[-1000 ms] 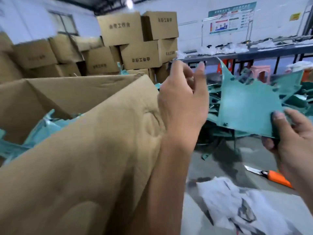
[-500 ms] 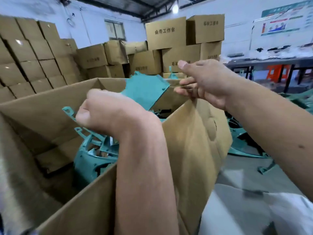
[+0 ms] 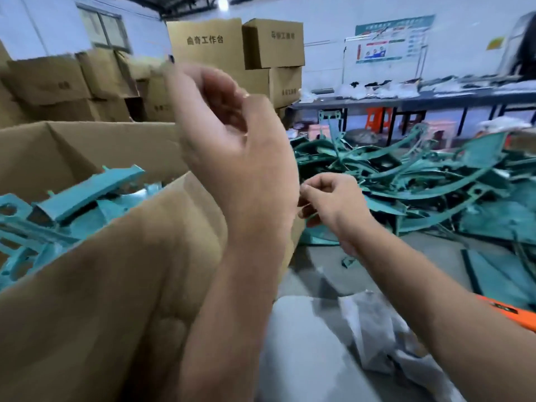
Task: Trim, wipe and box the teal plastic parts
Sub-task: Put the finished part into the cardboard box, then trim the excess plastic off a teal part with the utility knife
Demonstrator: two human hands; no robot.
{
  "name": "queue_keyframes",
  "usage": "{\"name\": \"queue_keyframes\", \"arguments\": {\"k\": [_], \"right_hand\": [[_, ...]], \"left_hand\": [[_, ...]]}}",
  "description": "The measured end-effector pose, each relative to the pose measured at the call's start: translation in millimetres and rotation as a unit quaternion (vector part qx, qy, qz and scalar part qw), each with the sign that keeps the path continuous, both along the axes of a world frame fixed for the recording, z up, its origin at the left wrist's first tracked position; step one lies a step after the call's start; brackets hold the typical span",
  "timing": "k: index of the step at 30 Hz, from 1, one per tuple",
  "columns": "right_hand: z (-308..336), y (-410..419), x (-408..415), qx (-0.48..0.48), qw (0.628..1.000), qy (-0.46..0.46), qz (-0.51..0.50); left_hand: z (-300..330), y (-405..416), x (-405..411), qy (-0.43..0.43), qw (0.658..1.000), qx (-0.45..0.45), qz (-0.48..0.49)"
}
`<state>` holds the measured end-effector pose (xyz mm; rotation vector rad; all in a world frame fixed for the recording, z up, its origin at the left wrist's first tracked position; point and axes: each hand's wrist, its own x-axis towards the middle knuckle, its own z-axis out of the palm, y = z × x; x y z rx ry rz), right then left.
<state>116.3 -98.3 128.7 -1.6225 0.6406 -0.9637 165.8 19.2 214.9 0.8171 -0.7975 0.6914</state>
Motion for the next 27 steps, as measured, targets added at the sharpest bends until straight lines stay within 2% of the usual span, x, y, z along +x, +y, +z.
{"name": "queue_keyframes", "arguments": {"k": [2,4,6,8,12,16,18,22,24,27], "right_hand": [[-25.2,-25.7,-22.0,0.001,0.996,0.063,-0.070],[-43.2,-50.2,-43.5,-0.071,0.974,0.138,-0.167],[-51.8,-69.2,-64.2,-0.150,0.935,0.193,-0.255],[-52.3,-85.0,-77.1,-0.200,0.909,0.203,-0.303],[-33.3,-114.2,-73.3,-0.256,0.906,0.185,-0.281],[-7.8,-144.6,-46.9,-0.298,0.888,0.264,-0.231],[0.3,-158.3,-33.3,-0.279,0.900,0.281,-0.184],[7.7,-177.2,-7.3,-0.266,0.915,0.297,-0.067],[7.2,-183.2,4.0,-0.254,0.921,0.295,-0.031],[4.2,-187.4,8.6,-0.237,0.945,0.207,-0.091]], "left_hand": [[-20.6,-28.1,-7.3,0.099,0.993,0.057,-0.006],[-44.3,-57.5,-22.4,0.180,0.968,0.172,-0.020],[-73.7,-91.9,-25.8,0.233,0.937,0.256,-0.055],[-95.0,-119.9,-25.8,0.258,0.906,0.328,-0.065],[-114.4,-164.7,-18.1,0.274,0.858,0.429,-0.074],[-101.5,-204.6,8.0,0.245,0.851,0.450,-0.111],[-91.6,-222.0,22.9,0.225,0.850,0.456,-0.137],[-67.3,-244.3,49.1,0.263,0.820,0.418,-0.289],[-62.6,-253.4,55.5,0.241,0.806,0.434,-0.324],[-67.0,-262.1,56.0,0.137,0.835,0.474,-0.243]]}}
